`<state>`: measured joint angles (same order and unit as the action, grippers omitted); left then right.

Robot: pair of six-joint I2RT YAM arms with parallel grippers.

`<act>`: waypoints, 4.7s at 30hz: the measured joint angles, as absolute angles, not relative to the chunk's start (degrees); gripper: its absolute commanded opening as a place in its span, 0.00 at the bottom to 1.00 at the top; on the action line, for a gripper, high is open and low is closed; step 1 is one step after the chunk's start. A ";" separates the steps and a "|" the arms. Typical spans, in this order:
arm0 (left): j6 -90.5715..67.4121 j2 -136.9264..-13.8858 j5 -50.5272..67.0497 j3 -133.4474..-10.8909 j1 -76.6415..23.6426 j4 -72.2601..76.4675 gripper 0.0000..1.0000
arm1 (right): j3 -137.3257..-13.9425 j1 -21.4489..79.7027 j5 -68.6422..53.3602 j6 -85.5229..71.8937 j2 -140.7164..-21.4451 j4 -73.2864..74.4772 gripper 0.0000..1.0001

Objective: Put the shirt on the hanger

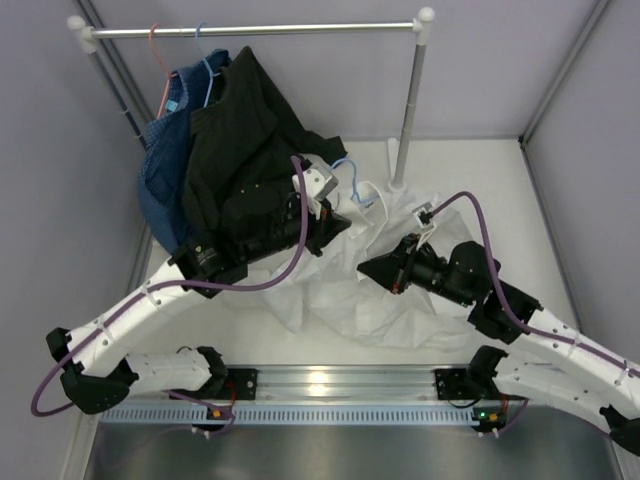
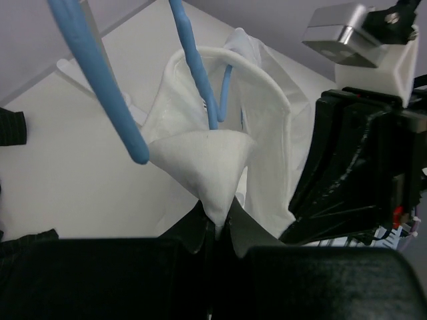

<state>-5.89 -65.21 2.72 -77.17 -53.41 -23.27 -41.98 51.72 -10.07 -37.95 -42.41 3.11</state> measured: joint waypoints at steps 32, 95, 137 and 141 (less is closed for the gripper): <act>7.18 -65.54 41.23 -72.10 -52.93 -22.31 0.00 | -74.65 52.29 -11.33 -7.62 -43.70 36.77 0.72; -21.26 -52.23 -33.54 -41.25 -46.81 -4.95 0.00 | -79.24 52.34 5.23 -1.04 -35.66 37.04 0.00; 10.41 -77.87 54.02 -86.56 -46.19 -28.82 0.94 | -74.50 52.34 -14.83 6.46 -36.56 37.41 0.00; 10.81 -78.37 58.08 -86.59 -46.37 -29.61 0.76 | -74.22 52.34 -16.60 6.81 -36.56 37.36 0.00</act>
<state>10.81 -78.37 58.08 -86.59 -46.37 -29.61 -74.22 52.34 -16.60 6.81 -36.56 37.36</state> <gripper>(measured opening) 0.849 0.017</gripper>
